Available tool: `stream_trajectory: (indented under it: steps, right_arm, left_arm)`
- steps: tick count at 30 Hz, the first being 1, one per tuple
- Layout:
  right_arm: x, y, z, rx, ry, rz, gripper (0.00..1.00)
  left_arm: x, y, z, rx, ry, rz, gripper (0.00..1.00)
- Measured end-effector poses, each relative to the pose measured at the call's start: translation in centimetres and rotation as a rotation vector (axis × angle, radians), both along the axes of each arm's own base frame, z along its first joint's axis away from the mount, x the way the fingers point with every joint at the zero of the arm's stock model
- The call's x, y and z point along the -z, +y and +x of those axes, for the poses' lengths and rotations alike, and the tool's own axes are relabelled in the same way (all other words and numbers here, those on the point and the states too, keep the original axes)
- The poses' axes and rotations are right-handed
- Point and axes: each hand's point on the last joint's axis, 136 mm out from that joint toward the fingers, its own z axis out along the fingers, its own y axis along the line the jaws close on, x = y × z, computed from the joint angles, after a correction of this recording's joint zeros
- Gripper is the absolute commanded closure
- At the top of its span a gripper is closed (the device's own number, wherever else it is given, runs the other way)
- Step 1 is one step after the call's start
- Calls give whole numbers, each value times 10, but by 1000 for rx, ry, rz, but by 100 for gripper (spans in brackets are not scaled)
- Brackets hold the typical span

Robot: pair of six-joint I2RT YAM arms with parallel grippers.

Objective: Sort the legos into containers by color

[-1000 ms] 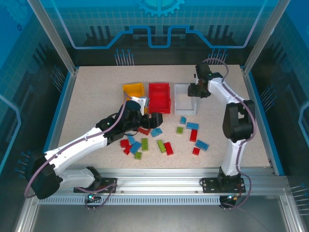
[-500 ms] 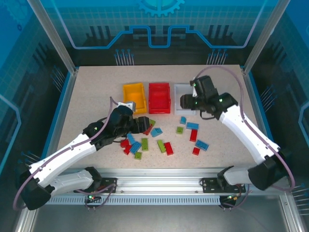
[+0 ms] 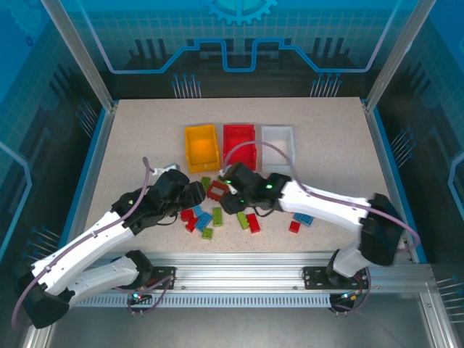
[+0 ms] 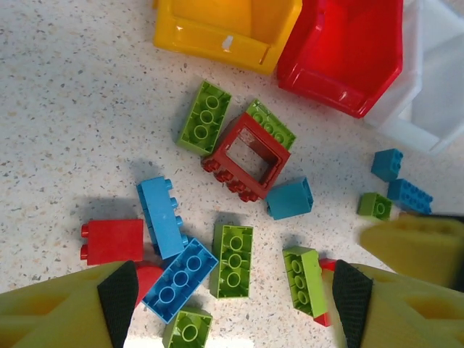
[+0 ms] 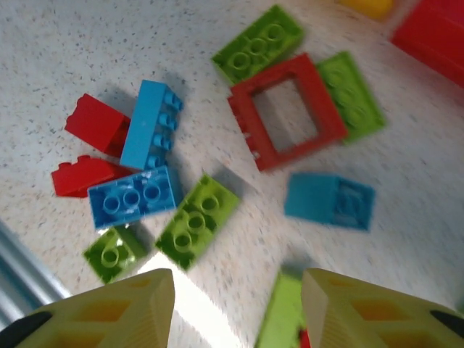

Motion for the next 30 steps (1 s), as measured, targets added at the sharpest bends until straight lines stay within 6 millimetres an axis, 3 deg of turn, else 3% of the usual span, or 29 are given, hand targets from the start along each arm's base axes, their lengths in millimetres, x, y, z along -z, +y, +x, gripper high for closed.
stream_trajectory:
  steps: [6, 10, 18, 24, 30]
  right_arm:
    - [30, 39, 33, -75, -27, -92, 48]
    - [45, 53, 49, -107, -29, -133, 48]
    - [77, 47, 57, -119, -6, -252, 55]
    - [80, 43, 57, -126, -6, -277, 70]
    - [83, 42, 57, -127, 0, -278, 79]
  left_arm:
    - [-3, 20, -20, -57, -64, -100, 23]
    - [-4, 25, -24, -74, -66, -118, 23]
    - [-2, 26, -24, -80, -60, -114, 24]
    - [-2, 26, -24, -80, -60, -113, 24]
    - [-1, 25, -24, -78, -56, -107, 24]
